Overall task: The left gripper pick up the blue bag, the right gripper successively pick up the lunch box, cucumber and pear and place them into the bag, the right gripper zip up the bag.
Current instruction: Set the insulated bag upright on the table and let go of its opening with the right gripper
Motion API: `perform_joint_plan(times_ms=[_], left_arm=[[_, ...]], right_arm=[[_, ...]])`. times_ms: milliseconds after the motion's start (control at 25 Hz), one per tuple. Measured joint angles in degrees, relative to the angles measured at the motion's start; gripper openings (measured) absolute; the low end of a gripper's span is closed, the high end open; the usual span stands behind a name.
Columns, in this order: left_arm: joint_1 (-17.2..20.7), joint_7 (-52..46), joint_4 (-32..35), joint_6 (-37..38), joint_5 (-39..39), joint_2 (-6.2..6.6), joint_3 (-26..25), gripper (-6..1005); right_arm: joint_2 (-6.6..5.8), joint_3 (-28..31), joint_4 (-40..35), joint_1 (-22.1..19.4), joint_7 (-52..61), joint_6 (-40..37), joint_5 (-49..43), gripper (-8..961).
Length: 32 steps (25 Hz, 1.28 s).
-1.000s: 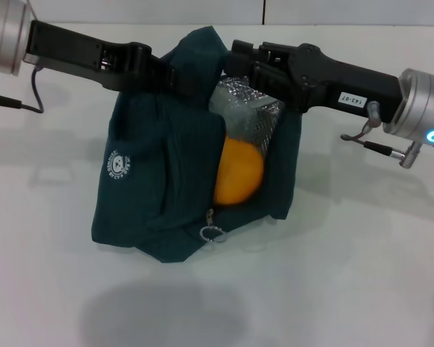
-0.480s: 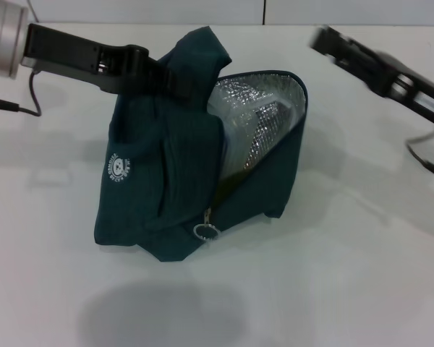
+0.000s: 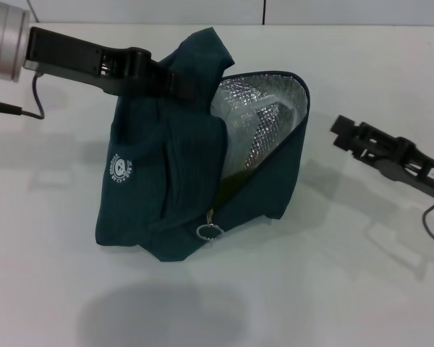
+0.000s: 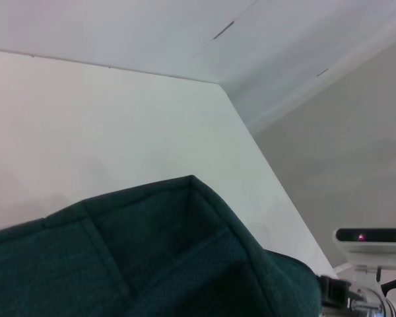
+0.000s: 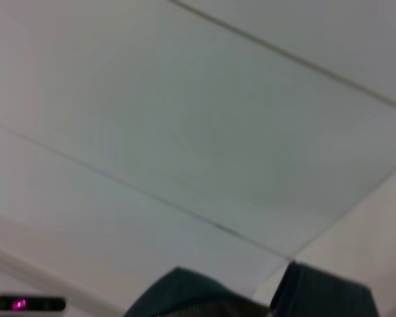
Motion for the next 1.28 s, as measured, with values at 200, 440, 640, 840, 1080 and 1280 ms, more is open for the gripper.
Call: perform_joint_plan(times_ms=[200, 440, 640, 840, 1080, 1280], left_arm=[[0.0, 0.1, 0.0, 0.0, 0.0, 0.00, 0.0, 43], [0.0, 0.1, 0.0, 0.0, -0.1, -0.07, 0.1, 43], [-0.2, 0.1, 0.0, 0.0, -0.1, -0.12, 0.1, 43], [-0.3, 0.1, 0.0, 0.0, -0.1, -0.18, 0.1, 43], [-0.2, 0.1, 0.0, 0.0, -0.1, -0.17, 0.1, 43], [-0.3, 0.1, 0.0, 0.0, -0.1, -0.17, 0.1, 43]], right_arm=[[0.35, -1.7, 0.1, 2.5, 5.3, 1.4, -0.9, 721], [0.73, -2.9, -0.2, 4.4, 8.2, 4.2, -0.9, 878], [0.94, -4.6, -0.4, 6.1, 10.6, 6.3, -1.0, 875], [0.54, -6.1, -0.8, 6.9, 9.9, 6.0, -1.5, 862], [0.52, -6.0, -2.1, 6.3, 7.9, 5.7, -1.9, 717], [0.58, -6.0, -2.1, 6.3, 7.7, 5.8, -1.9, 502]])
